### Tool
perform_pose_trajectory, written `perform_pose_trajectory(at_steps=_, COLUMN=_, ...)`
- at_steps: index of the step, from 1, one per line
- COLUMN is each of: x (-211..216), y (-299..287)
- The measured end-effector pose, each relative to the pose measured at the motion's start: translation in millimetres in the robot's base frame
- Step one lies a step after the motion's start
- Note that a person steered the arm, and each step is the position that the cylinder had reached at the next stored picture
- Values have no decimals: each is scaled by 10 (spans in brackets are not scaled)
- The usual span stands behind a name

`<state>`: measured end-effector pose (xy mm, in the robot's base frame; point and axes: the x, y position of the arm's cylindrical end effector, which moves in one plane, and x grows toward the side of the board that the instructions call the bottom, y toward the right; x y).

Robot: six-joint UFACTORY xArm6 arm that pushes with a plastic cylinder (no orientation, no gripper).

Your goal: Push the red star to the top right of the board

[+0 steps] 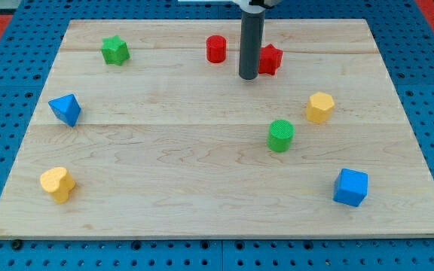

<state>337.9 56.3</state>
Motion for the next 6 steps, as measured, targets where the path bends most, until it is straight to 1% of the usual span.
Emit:
perform_pose_trajectory(at_steps=1, x=-193, y=289)
perform_pose_trajectory(at_steps=2, x=-283, y=397)
perform_pose_trajectory(at_steps=3, x=-258, y=-450)
perform_pose_trajectory(at_steps=4, x=-466, y=-546)
perform_pose_trajectory(at_steps=6, x=-558, y=821)
